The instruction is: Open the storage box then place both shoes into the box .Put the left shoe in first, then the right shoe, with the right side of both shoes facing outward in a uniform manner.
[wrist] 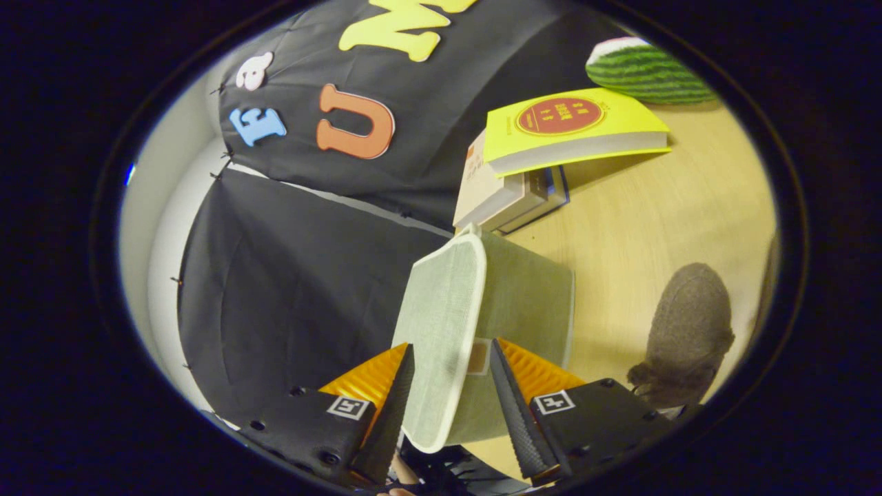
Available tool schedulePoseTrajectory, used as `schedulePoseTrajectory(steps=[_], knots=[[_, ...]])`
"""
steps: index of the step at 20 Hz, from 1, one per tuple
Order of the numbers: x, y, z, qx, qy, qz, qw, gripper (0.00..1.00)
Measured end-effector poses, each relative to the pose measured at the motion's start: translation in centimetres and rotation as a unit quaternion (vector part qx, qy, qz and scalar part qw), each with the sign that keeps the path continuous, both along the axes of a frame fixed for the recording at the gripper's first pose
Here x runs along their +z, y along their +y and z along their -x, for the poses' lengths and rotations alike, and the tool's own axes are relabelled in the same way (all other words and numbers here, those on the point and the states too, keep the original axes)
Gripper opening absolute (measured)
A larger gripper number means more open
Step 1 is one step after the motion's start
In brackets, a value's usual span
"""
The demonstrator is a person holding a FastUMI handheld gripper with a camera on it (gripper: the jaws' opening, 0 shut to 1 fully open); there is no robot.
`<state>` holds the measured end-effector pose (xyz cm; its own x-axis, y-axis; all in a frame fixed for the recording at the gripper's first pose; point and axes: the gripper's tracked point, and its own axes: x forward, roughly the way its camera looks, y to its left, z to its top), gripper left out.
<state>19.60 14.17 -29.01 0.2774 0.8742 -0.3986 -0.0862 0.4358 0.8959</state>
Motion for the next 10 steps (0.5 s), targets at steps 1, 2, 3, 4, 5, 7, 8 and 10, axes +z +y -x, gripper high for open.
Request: schedulePoseTrajectory(steps=[1, 2, 3, 4, 5, 7, 8, 10], knots=[[-0.6, 0.0, -0.1, -0.005, 0.021, 0.0, 1.0, 0.7], [-1.3, 0.1, -0.1, -0.003, 0.04, -0.001, 0.999, 0.67], [-1.6, 0.3, 0.0, -0.002, 0.056, -0.012, 0.998, 0.64], [-1.7, 0.6, -0.1, -0.001, 0.067, -0.025, 0.997, 0.58], [-1.4, 0.5, -0.2, -0.005, 0.071, -0.035, 0.997, 0.48], [-1.0, 0.8, 0.0, 0.0, 0.072, -0.05, 0.996, 0.32], [-0.6, 1.0, 0.2, 0.008, 0.066, -0.054, 0.996, 0.25], [-0.3, 0.6, 0.0, -0.002, 0.055, -0.042, 0.998, 0.11]])
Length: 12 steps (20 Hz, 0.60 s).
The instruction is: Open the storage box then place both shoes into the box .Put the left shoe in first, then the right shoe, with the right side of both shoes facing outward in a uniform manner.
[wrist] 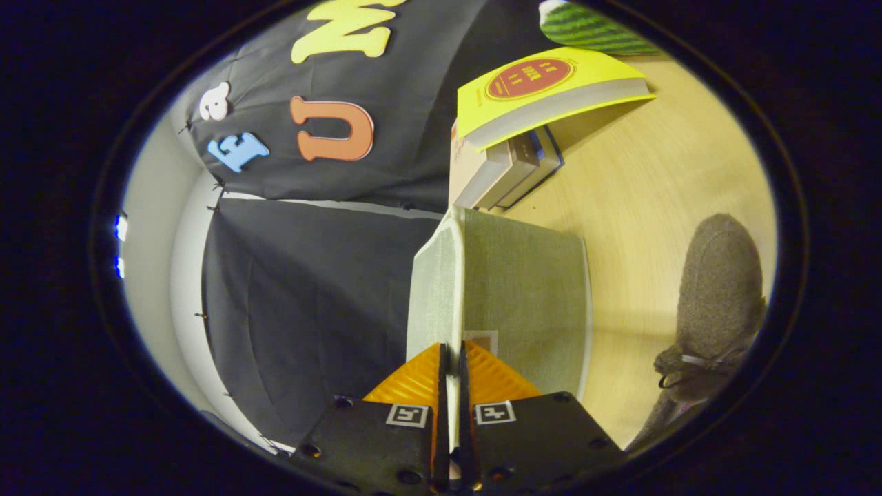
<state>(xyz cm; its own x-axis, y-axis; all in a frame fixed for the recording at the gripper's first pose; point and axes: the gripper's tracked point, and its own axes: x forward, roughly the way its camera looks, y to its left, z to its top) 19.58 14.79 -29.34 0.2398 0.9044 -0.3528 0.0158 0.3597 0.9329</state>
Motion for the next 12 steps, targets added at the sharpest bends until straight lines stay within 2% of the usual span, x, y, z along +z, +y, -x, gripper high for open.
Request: schedulePoseTrajectory(steps=[3, 12], knots=[[1.2, 0.1, 0.4, -0.003, -0.023, 0.017, 1.0, 0.06], [7.5, 2.4, 1.8, 0.011, -0.071, 0.024, 0.997, 0.06]])
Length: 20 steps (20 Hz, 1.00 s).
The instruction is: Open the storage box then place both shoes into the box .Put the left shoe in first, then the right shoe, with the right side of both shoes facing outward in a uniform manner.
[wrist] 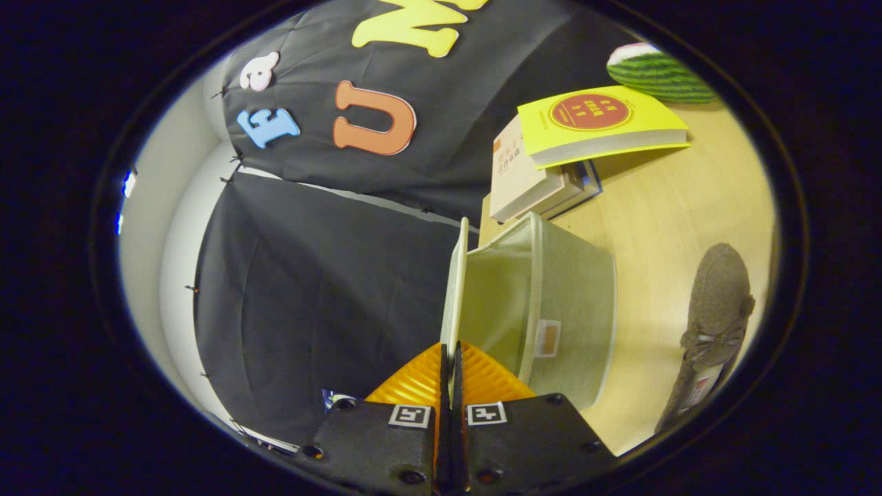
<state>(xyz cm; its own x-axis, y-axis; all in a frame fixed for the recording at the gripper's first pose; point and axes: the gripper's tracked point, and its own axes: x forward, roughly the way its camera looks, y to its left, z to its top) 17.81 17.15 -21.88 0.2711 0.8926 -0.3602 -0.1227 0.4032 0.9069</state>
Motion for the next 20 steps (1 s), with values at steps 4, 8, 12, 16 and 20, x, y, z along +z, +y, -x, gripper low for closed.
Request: schedulePoseTrajectory(steps=[4, 8, 12, 16, 20], knots=[[3.2, 2.2, 0.9, 0.016, -0.025, 0.005, 1.0, 0.06], [5.7, 4.6, 1.6, 0.027, -0.043, 0.02, 0.999, 0.06], [7.0, 7.5, 1.0, 0.009, -0.025, 0.034, 0.999, 0.06], [8.4, 11.2, 0.5, 0.003, -0.018, 0.051, 0.999, 0.06], [9.7, 15.6, 0.9, 0.009, -0.037, 0.07, 0.997, 0.06]])
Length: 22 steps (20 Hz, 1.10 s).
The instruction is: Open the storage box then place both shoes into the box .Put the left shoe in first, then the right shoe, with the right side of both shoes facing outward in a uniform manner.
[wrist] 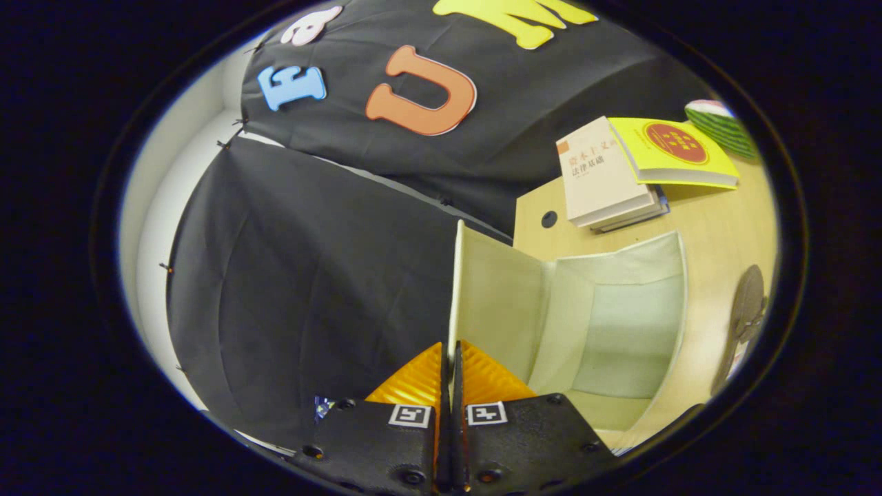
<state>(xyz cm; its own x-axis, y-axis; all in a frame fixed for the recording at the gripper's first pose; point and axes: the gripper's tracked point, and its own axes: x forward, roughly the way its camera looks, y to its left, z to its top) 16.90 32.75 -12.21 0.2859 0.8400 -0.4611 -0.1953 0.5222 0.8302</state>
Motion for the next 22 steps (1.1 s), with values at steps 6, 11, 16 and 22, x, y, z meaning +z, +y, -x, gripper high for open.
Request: schedulePoseTrajectory(steps=[6, 11, 16, 22], knots=[[-1.9, 6.0, 1.6, 0.024, 0.027, 0.01, 0.999, 0.11], [-4.6, 4.0, 1.9, 0.032, -0.01, 0.088, 0.996, 0.76], [-7.1, -0.7, 1.2, -0.01, 0.018, 0.149, 0.989, 1.0], [-10.8, -9.3, -0.9, -0.066, 0.023, 0.237, 0.969, 1.0]])
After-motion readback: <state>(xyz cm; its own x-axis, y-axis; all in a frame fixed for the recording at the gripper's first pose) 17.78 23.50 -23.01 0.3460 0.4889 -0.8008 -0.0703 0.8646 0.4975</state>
